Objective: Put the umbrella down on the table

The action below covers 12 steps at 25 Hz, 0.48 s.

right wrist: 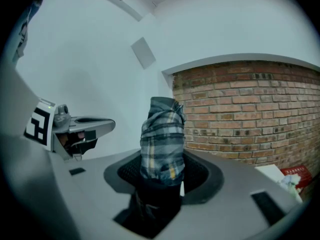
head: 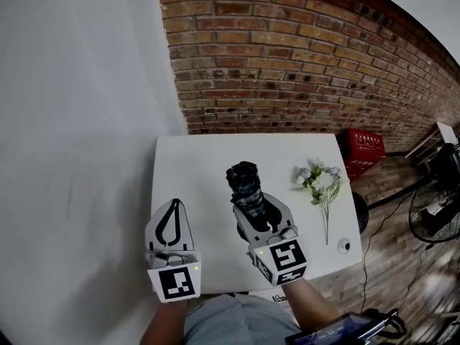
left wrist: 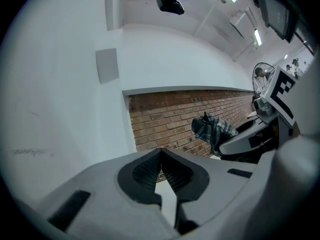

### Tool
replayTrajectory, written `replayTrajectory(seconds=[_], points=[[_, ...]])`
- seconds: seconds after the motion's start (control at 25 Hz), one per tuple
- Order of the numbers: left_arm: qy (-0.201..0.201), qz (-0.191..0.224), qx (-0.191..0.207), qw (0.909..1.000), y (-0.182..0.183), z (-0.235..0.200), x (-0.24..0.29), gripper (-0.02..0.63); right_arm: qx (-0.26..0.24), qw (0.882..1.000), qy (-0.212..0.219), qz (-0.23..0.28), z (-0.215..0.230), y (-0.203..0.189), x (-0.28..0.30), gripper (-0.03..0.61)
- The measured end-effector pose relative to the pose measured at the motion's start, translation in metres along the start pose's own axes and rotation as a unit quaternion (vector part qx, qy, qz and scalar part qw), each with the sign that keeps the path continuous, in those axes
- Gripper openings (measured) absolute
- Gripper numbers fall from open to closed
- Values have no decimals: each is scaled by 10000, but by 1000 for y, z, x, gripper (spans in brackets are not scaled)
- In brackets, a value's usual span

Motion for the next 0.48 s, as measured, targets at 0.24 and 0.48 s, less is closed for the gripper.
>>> replayTrajectory(seconds=[0.24,0.48], points=[[-135,-201,14,9997,-17,-3,8,9,120,9995,-63,-283,2,-19,15,201],[-315,-422,-11,9986,-34,1,11,9,300,9980,-153,-543,6,-40,25,201]])
Point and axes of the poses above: the fingertips, and each gripper's own axes: x forward along the fingers, z to its right, y out of its top, the point moved 10 cm from there along -x, backward along the fingers, and after that the axes turned 9 degrees about x, right-handed, at the moved point
